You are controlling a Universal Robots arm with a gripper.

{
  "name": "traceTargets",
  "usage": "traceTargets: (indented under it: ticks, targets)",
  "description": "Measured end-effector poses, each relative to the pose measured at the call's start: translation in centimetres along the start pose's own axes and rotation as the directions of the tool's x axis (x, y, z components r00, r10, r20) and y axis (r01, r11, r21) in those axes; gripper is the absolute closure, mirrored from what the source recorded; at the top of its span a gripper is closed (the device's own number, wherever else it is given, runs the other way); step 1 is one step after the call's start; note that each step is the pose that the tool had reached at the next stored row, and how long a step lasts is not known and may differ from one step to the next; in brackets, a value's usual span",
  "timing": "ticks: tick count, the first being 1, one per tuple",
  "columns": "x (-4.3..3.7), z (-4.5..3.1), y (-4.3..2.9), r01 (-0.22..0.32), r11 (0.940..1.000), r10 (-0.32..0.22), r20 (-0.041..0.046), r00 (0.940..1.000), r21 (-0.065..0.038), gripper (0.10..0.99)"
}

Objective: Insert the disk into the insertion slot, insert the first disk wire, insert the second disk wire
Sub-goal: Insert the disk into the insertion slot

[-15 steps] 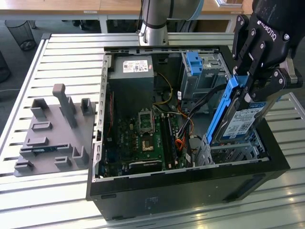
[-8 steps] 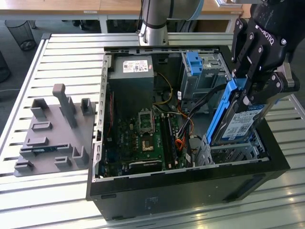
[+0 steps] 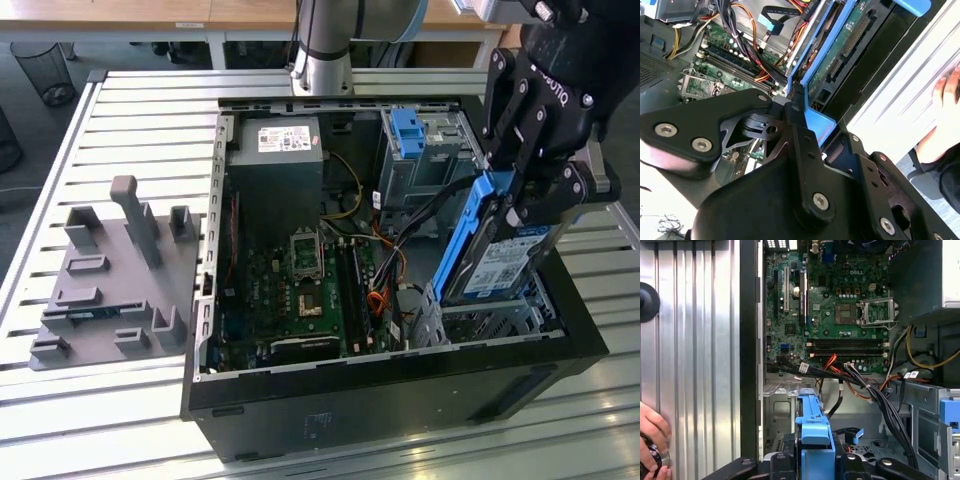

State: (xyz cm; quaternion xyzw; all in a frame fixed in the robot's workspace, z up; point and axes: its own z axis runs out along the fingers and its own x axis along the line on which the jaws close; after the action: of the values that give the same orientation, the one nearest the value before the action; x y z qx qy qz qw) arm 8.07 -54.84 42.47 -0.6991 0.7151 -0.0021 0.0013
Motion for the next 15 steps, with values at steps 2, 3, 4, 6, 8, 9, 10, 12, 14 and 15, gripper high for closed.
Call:
traceTargets:
  ticks: [2, 3, 4, 6, 8, 9, 10, 12, 14, 15]
  targets:
    - [0.00, 0.19, 0.00, 0.000, 1.0000, 0.000, 0.0000, 1.0000, 0.000, 0.718]
    - [0.00, 0.28, 0.00, 0.000, 1.0000, 0.000, -0.0001, 1.0000, -0.001, 0.718]
    - [0.00, 0.39, 0.00, 0.000, 1.0000, 0.000, 0.0000, 1.0000, -0.001, 0.718]
    - [0.00, 0.60, 0.00, 0.000, 1.0000, 0.000, 0.0000, 1.0000, -0.001, 0.718]
    - [0.00, 0.80, 0.00, 0.000, 1.0000, 0.000, -0.0001, 1.0000, -0.001, 0.718]
    - [0.00, 0.89, 0.00, 0.000, 1.0000, 0.000, -0.0001, 1.0000, -0.002, 0.718]
    - [0.00, 1.00, 0.00, 0.000, 1.0000, 0.000, 0.0000, 1.0000, -0.002, 0.718]
    - [0.00, 1.21, 0.01, 0.000, 1.0000, 0.000, -0.0001, 1.0000, -0.002, 0.718]
    - [0.00, 1.42, 0.00, 0.000, 1.0000, 0.000, -0.0001, 1.0000, -0.002, 0.718]
    - [0.00, 1.52, 0.01, 0.000, 1.0000, 0.000, 0.0000, 1.0000, -0.003, 0.718]
